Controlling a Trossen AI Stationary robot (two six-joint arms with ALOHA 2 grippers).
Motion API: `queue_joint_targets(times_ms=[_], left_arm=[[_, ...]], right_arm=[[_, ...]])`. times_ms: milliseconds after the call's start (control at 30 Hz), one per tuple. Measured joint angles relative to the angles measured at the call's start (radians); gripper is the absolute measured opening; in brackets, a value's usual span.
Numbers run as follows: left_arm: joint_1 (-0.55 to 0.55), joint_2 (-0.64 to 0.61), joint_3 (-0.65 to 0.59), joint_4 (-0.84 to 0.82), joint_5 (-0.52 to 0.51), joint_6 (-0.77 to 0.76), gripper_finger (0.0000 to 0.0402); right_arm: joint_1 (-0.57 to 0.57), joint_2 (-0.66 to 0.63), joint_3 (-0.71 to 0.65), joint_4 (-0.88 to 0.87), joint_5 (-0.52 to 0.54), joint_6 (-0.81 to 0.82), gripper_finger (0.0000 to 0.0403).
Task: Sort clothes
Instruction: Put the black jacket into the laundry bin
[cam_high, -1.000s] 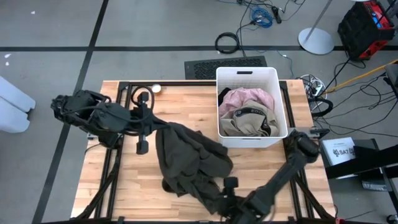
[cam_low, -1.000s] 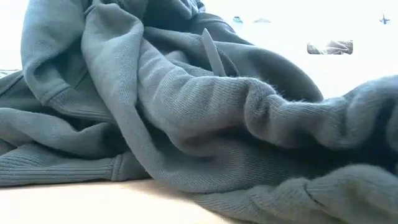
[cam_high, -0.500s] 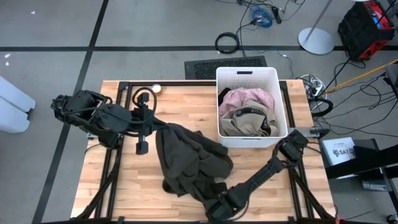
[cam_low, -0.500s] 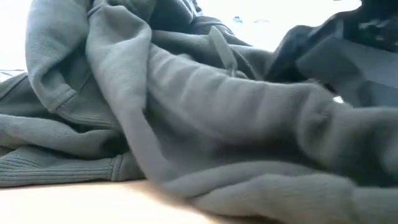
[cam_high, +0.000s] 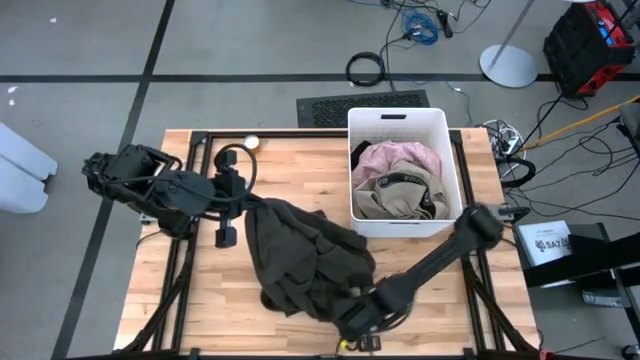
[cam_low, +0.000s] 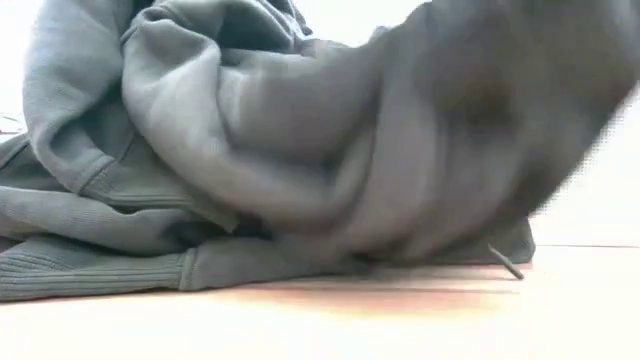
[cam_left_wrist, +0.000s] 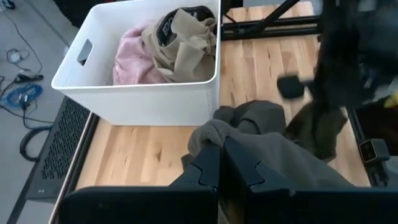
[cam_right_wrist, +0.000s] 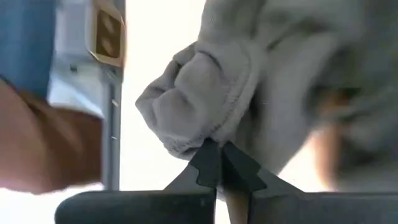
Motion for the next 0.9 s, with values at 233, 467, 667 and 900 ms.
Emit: queue_joint_targets(times_ms=[233,467,667,900], left_arm=[[-0.026,0.000,0.000,-0.033,0.000,-0.002,0.0005],[-0.031,0.000,0.000,-0.059,-0.005,-0.027,0.0005],[-0.031,-0.001,0.000,-0.058,-0.007,-0.026,0.0005],[-0.031,-0.026,0.011,-0.096,-0.124,-0.047,0.0005]], right_arm=[[0.067,-0.368,0.000,-0.017,0.313,0.019,0.0001],[0.219,-0.691,0.001,0.165,0.778,-0.204,0.0000],[0.277,-0.813,0.001,0.320,0.929,-0.462,0.0000],[0.272,-0.912,0.000,0.552,1.067,-0.754,0.0000]])
